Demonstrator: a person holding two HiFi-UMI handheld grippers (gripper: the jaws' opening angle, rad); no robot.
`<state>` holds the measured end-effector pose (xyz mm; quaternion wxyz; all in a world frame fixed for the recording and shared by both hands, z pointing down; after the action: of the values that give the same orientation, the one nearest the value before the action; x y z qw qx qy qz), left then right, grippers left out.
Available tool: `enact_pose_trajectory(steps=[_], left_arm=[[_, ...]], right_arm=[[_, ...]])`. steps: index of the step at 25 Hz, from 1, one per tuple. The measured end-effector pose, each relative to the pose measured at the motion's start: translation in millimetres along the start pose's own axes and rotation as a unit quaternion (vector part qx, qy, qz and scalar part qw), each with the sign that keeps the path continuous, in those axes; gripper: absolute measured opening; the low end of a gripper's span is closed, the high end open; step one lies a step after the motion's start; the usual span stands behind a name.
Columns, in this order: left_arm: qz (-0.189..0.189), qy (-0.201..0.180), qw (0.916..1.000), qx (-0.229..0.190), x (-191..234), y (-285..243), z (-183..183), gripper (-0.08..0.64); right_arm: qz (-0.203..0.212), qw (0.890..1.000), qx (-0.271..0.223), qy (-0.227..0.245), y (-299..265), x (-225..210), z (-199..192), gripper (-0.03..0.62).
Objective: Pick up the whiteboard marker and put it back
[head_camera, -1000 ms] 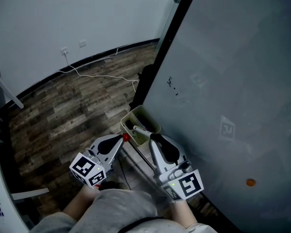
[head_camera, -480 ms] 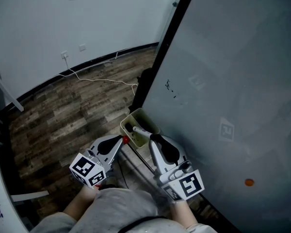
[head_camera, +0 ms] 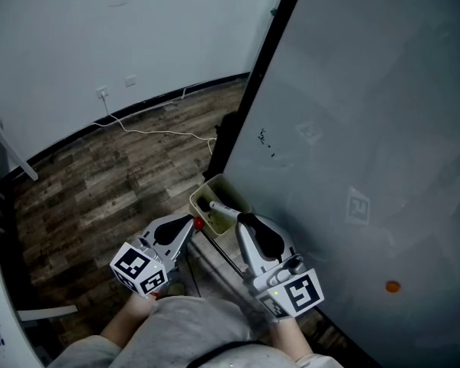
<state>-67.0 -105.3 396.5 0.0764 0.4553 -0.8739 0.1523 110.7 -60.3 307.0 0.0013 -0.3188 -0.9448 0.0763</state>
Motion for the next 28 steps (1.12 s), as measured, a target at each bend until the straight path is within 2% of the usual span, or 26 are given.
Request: enact_pose_trajectory(steps=[17,28], left_arm=[[0.008,0.002,1.0,0.002,0,6,1,0.015],[0.017,-0.012,0.9998,-0.004,4,10,10,0.015]], right_arm=[[0.001,1.0,0.005,-0.001,0,2,-5,0.075],[0.0,1.0,0.01,-0.003,-2,3,-3,0.075]])
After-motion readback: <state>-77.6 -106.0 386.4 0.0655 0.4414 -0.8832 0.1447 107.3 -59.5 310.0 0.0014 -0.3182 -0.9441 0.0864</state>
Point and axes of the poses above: the fingertips, and each gripper's own axes: y backward along the fingers, x to its left, z out of its top, the point moved 7 cm from there along y, backward along the fingers, and after that the axes turned 15 degrees about x, right-handed, at the moved point
